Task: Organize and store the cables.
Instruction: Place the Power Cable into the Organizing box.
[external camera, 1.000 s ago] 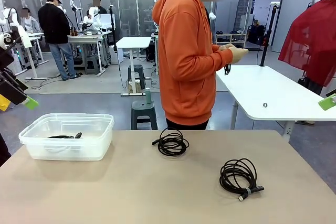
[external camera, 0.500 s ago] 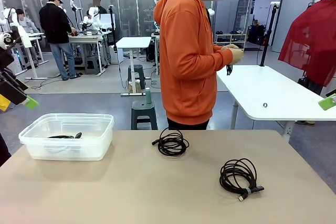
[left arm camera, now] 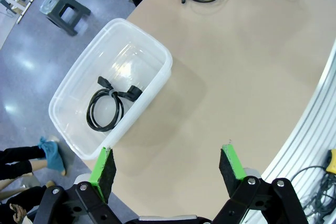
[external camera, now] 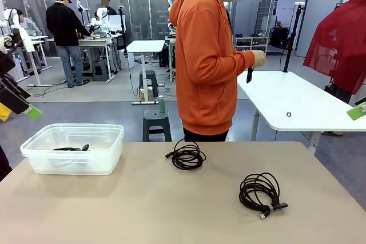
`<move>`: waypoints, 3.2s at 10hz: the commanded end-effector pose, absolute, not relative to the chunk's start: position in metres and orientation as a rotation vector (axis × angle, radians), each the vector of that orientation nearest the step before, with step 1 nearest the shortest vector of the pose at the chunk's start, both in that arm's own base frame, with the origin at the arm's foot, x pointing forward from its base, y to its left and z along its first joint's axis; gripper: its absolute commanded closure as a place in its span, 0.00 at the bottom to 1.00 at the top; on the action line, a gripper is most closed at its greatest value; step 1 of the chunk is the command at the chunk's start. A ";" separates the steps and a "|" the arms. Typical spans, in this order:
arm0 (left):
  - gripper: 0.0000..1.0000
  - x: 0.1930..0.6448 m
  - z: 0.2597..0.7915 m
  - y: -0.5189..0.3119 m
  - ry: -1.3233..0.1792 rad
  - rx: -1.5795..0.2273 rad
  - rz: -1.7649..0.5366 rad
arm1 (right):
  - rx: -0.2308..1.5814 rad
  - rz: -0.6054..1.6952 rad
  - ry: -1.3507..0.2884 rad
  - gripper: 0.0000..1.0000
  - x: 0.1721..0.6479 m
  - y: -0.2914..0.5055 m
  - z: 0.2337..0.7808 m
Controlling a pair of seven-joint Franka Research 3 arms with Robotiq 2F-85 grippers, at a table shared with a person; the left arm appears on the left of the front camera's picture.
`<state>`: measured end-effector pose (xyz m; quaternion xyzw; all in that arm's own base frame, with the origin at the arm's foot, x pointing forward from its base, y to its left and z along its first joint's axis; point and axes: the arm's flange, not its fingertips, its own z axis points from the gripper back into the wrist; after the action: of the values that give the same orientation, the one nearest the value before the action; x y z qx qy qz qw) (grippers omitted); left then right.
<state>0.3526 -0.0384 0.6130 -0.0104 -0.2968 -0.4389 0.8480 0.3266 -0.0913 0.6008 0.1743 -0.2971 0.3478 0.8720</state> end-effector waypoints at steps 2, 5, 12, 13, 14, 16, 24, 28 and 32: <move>0.00 0.352 0.614 -0.040 -0.626 -0.017 -0.911 | 0.374 0.741 -0.627 0.00 0.326 -0.092 0.601; 0.00 0.352 0.614 -0.040 -0.626 -0.017 -0.911 | 0.374 0.741 -0.627 0.00 0.326 -0.092 0.601; 0.00 0.352 0.614 -0.040 -0.626 -0.017 -0.911 | 0.374 0.741 -0.627 0.00 0.326 -0.092 0.601; 0.00 0.352 0.614 -0.040 -0.626 -0.017 -0.911 | 0.374 0.741 -0.627 0.00 0.326 -0.092 0.601; 0.00 0.352 0.614 -0.040 -0.626 -0.017 -0.911 | 0.374 0.741 -0.627 0.00 0.326 -0.092 0.601; 0.00 0.352 0.614 -0.040 -0.626 -0.017 -0.911 | 0.374 0.741 -0.627 0.00 0.326 -0.092 0.601; 0.00 0.352 0.614 -0.040 -0.626 -0.017 -0.911 | 0.374 0.741 -0.627 0.00 0.326 -0.092 0.601; 0.00 0.352 0.614 -0.040 -0.626 -0.017 -0.911 | 0.374 0.741 -0.627 0.00 0.326 -0.092 0.601; 0.00 0.352 0.614 -0.040 -0.626 -0.017 -0.911 | 0.374 0.741 -0.627 0.00 0.326 -0.092 0.601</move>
<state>0.3526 -0.0384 0.6130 -0.0104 -0.2968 -0.4389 0.8480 0.3266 -0.0913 0.6008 0.1743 -0.2971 0.3478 0.8720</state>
